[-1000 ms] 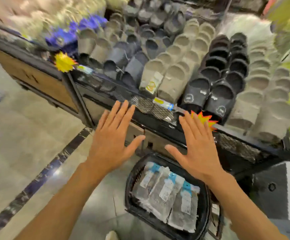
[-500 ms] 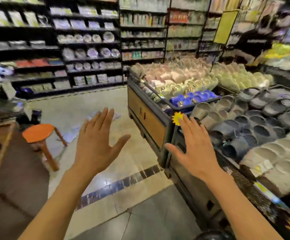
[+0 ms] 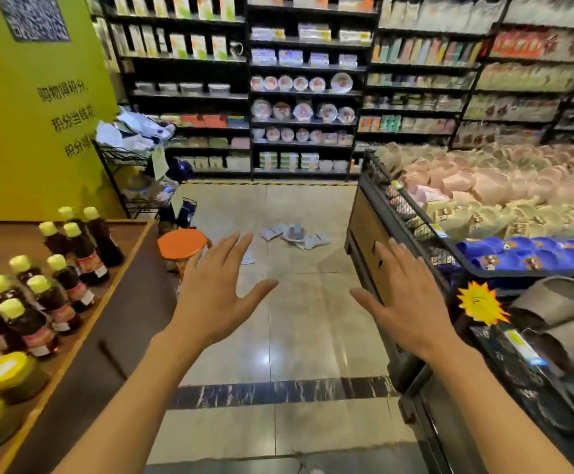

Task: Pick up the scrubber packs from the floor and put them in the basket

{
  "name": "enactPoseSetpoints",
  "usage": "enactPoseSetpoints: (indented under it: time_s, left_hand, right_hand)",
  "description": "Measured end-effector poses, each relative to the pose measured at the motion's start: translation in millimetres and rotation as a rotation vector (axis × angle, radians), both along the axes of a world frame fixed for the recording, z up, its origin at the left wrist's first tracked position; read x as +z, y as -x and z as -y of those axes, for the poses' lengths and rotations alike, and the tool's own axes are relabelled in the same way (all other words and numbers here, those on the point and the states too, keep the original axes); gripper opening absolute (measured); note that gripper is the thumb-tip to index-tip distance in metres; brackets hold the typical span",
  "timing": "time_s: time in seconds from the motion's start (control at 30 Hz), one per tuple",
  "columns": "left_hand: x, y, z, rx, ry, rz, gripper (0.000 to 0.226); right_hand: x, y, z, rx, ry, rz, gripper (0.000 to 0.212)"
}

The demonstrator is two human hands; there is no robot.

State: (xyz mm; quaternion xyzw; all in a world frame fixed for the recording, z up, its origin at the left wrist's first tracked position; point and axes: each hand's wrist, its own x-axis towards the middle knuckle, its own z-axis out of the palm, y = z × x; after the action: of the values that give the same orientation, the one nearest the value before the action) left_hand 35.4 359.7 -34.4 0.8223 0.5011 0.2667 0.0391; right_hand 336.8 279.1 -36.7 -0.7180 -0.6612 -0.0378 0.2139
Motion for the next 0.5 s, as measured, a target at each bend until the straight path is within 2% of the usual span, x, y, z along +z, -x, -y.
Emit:
enactPoseSetpoints:
  time_s: [0.3,0.5]
  left_hand:
    - [3.4,-81.0,-155.7,0.092,0.020,0.056,0.094]
    - [3.2,-106.1,-247.0,0.146,0.050,0.065,0.091]
  right_hand:
    - [1.0,-83.7,-171.3,0.093,-0.020,-0.057,0.102]
    - [5.8,-119.5,-280.8,0.165,-0.035,-0.104,0.104]
